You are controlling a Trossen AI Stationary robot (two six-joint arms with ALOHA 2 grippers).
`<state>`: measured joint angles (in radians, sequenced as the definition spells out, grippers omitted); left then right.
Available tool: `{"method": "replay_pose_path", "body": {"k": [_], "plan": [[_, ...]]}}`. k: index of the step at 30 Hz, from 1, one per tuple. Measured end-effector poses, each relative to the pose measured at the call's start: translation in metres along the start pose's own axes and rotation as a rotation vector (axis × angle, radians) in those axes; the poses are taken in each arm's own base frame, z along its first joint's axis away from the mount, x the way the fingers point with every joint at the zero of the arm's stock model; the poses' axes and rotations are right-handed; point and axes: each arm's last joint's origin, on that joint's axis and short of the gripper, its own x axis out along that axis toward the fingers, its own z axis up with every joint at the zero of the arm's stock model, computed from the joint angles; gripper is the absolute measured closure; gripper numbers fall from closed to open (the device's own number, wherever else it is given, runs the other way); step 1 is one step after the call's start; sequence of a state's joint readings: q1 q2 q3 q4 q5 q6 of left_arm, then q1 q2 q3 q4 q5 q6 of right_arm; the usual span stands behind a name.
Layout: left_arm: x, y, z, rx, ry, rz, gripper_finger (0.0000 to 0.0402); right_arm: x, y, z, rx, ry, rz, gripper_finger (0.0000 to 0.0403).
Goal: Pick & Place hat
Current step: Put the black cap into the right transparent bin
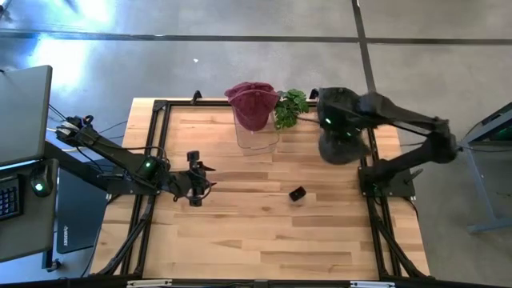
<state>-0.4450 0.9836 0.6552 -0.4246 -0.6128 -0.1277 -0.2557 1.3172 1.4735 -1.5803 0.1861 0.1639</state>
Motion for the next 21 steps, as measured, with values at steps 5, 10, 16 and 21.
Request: {"method": "replay_pose_path", "body": {"k": [5,10,16,21], "plan": [[0.000,0.000,0.003,0.016,-0.026,-0.003,0.0197,0.003,-0.009,0.041,-0.210,0.006,-0.060,0.0395],[0.000,-0.001,0.003,0.025,-0.028,-0.008,0.0197,0.003,-0.011,0.072,-0.500,0.035,-0.271,0.0399],[0.000,-0.001,0.003,0.025,-0.027,-0.011,0.0197,-0.010,-0.031,0.091,-0.691,0.145,-0.620,0.0396],[0.000,-0.001,0.003,0.026,-0.024,-0.026,0.0197,-0.020,-0.045,0.086,-0.774,0.188,-0.651,0.0399]]}}
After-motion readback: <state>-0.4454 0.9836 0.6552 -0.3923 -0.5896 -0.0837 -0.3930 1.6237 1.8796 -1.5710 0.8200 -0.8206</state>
